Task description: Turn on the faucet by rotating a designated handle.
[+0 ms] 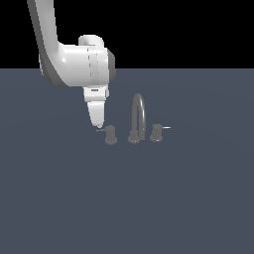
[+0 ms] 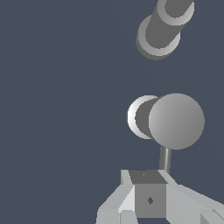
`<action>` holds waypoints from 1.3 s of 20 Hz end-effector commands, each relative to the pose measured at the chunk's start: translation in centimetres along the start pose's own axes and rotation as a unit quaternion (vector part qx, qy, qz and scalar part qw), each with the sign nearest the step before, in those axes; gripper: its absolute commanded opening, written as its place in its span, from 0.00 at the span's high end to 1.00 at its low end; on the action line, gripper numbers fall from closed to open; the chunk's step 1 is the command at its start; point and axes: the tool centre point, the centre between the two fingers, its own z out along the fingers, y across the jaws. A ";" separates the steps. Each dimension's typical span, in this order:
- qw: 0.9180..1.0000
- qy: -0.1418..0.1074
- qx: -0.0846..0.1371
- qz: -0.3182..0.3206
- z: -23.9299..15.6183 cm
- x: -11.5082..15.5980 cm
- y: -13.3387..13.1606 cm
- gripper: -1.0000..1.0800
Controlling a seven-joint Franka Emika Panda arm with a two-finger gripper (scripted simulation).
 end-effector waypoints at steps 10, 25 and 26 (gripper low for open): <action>0.999 0.000 0.000 0.038 1.9 1.2 -1.8 1.00; 0.999 0.000 0.000 0.038 1.9 -0.7 1.2 1.00; 0.999 0.000 0.000 0.038 1.9 -0.7 1.2 1.00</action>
